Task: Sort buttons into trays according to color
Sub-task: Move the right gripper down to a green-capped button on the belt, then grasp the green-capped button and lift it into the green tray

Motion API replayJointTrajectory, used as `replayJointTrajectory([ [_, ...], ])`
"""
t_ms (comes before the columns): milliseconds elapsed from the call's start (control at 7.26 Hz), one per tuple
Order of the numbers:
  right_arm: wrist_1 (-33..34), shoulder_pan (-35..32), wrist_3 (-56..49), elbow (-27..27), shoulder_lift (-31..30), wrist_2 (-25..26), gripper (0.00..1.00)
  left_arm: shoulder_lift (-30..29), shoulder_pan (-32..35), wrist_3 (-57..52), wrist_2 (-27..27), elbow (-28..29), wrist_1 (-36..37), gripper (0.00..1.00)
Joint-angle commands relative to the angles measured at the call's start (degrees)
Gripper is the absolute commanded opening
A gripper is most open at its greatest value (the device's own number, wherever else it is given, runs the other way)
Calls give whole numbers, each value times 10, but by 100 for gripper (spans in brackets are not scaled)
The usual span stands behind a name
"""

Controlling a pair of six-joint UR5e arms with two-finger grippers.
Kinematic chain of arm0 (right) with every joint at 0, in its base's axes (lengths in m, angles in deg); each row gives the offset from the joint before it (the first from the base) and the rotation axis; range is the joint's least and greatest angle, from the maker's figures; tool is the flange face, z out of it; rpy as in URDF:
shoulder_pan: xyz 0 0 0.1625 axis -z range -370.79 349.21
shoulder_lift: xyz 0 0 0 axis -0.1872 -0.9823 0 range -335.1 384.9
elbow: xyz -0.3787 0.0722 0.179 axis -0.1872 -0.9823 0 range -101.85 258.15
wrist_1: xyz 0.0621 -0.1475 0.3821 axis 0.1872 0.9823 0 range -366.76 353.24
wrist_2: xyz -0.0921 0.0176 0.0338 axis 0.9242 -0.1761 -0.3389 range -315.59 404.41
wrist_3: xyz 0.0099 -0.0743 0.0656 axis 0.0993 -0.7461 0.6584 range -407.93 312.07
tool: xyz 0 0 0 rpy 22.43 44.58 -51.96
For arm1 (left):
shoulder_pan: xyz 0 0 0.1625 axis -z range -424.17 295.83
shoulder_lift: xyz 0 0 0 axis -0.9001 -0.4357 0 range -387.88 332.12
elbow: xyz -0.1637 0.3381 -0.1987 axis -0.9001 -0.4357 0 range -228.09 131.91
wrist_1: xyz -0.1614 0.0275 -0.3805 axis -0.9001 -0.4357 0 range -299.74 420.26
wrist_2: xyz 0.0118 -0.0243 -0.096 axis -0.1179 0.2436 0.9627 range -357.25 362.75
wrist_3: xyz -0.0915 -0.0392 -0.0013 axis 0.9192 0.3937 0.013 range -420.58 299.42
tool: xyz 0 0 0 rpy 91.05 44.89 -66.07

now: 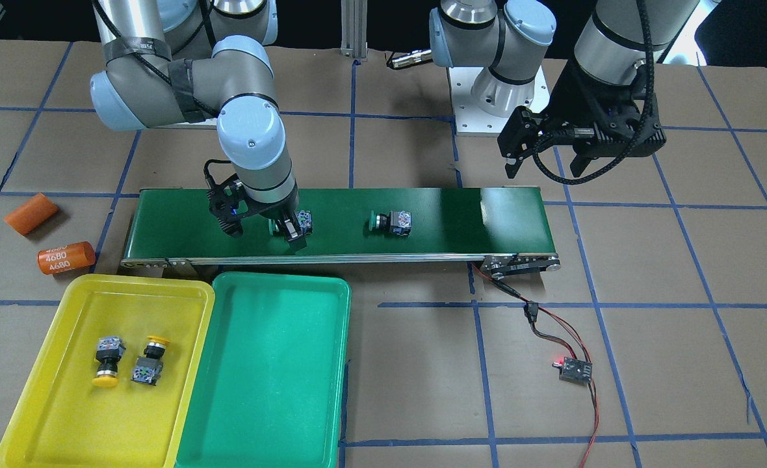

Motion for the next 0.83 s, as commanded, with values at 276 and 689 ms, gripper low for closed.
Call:
replayJointTrajectory([
  [276, 1, 4, -34, -64, 1, 9, 0, 1, 0, 1, -2, 1, 0, 100],
  [689, 225, 23, -56, -86, 55, 13, 0, 6, 0, 0, -3, 2, 1, 100],
])
